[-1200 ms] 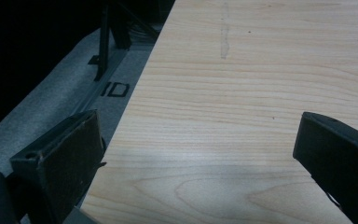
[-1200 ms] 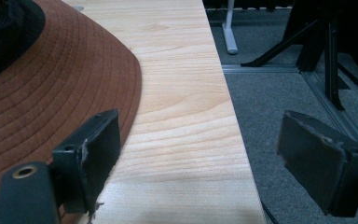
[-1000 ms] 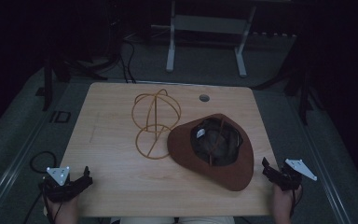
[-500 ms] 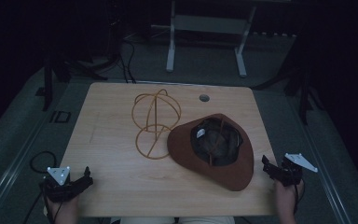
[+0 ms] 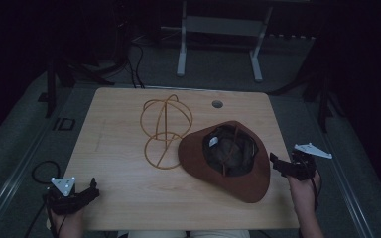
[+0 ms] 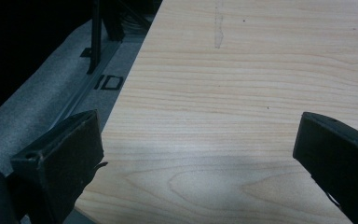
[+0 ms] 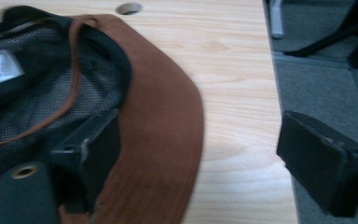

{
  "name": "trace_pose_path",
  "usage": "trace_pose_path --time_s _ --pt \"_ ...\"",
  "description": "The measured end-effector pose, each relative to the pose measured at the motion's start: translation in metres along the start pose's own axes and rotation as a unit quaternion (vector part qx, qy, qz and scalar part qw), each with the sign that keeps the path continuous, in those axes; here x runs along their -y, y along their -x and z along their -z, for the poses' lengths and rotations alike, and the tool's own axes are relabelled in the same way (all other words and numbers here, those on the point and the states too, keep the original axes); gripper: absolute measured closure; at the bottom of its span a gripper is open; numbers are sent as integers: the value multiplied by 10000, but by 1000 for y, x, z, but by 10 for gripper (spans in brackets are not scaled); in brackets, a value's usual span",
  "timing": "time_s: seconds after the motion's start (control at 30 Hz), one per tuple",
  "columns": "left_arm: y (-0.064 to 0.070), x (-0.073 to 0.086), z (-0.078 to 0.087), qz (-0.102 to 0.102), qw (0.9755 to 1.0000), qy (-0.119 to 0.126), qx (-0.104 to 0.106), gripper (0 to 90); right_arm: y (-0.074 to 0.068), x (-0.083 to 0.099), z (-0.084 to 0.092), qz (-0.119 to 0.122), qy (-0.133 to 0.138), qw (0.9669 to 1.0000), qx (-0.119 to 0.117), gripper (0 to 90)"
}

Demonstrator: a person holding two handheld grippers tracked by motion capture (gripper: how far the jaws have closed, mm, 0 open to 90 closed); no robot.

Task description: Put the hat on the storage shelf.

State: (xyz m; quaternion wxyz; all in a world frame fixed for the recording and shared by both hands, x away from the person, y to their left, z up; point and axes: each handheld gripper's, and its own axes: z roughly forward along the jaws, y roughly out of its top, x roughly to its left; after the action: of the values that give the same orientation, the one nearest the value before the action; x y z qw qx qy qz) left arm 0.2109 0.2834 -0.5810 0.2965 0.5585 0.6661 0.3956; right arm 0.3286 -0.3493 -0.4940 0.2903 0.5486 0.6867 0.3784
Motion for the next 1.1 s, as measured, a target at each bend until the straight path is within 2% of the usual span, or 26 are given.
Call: trace_pose_path --time_s 0.07,0.1,0.17,0.23,0.3,0.43,0.6,0.67,0.73,0.77,0.97,1.1 --pt "0 0 0 19 10000 -10 -3 22 -5 -5 0 -115 -8 9998 -138 120" --pt "0 0 0 27 10000 -13 7 22 -9 -8 -1 -108 -12 9999 -110 119" --pt "0 0 0 24 10000 -26 6 22 -16 -12 -4 -38 -55 9999 -145 120" --pt "0 0 -1 5 10000 -46 16 22 -22 -16 -9 -12 -90 9997 -220 159" --pt "0 0 -1 -2 10000 -45 22 22 -28 -20 -13 128 -131 9994 -282 207" --pt "1 0 0 -21 10000 -53 9 22 -38 -28 -26 142 -303 9983 -478 216" --pt "0 0 0 -21 10000 -28 5 22 -50 -35 -46 212 -472 9982 -313 217" --pt "0 0 0 -32 10000 -59 12 22 -54 -36 -53 228 -493 9984 -159 260" --pt "0 1 0 -28 10000 -61 8 22 -56 -36 -59 173 -534 9984 -116 274" --pt "0 0 0 -31 10000 -54 12 22 -57 -36 -63 132 -599 9980 -172 274" --pt "1 1 -1 -55 9999 -83 35 22 -58 -34 -85 99 -945 9954 93 217" --pt "2 1 -1 -85 9999 -86 39 22 -59 -31 -95 93 -1132 9935 96 227"
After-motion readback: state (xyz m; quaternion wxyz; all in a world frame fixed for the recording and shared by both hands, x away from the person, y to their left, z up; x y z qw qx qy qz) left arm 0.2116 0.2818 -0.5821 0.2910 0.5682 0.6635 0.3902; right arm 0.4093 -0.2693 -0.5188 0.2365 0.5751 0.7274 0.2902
